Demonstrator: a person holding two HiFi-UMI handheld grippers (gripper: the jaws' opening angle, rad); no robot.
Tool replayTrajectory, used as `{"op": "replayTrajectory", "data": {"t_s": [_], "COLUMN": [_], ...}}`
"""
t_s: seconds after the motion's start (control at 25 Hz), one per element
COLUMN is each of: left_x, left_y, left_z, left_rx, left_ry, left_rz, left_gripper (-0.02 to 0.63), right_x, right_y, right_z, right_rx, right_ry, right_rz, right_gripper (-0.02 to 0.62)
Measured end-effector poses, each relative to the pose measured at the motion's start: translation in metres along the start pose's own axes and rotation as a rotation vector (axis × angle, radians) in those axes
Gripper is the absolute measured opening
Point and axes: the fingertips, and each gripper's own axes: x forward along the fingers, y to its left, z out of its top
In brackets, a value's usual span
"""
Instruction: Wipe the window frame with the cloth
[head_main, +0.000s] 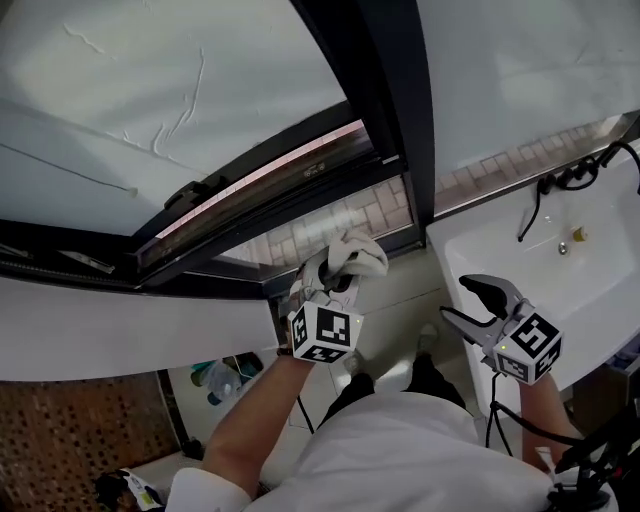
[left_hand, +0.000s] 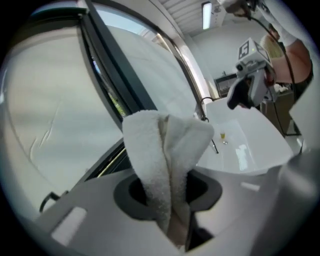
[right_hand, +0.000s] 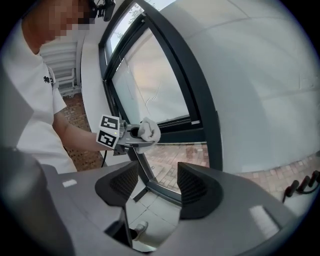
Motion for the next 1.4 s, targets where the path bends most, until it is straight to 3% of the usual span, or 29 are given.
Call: {"op": "replayTrajectory", "data": {"t_s": [0.24,0.36,0.48,0.6,0.72,0.88,1.0,1.2,1.4], "left_x": [-0.106,-0.168,-0.226,-0.255,-0.285,-0.336,-0.346,-0.392,-0.399], "left_y": [0.023,0.034,0.049,0.085,0.104,0.165,0.154,0.17,0.168], "left_z": [-0.073,-0.107,-0.135,-0.179,-0.204,-0.242,-0.254,-0.302,-0.282], "left_rx": [-0.231,-0.292,-0.315,-0.354,-0.473,-0.51,-0.613,-0.653,-0.69], "left_ry": [0.018,0.016,-0.043,-0.081,-0.091,-0.121,-0.184,-0.167,-0.222], "left_rz": [0.089,0.144,0.165,0.098,-0.04,-0.058,-0.117,-0.037,-0.052], "left_gripper": [0.137,0.138,0.138,0.138,0.138,0.138,0.138,0.138,0.138], "right_x": [0.038,0.046,0.066,0.12,0.137,0.195,0.176,0.199,0.181], "right_y": [0.039,0.073,0.112,0.143,0.186,0.244,0.273,0.319,0.337], "right_z": [-0.001,0.007,0.014,0.034,0.056,0.078,0.094,0.098,0.116], "right_rx": [-0.063,-0.105,-0.153,-0.14,-0.04,-0.003,-0.023,-0.052,-0.103], "right_ry": [0.052,0.042,0.036,0.082,0.213,0.196,0.256,0.241,0.179], "right_rz": [0.077,0.079,0.061,0.011,-0.092,-0.137,-0.224,-0.206,-0.238], "right_gripper": [0.247,0.247,0.247,0.247,0.247,0.247,0.247,0.247,0.247]}}
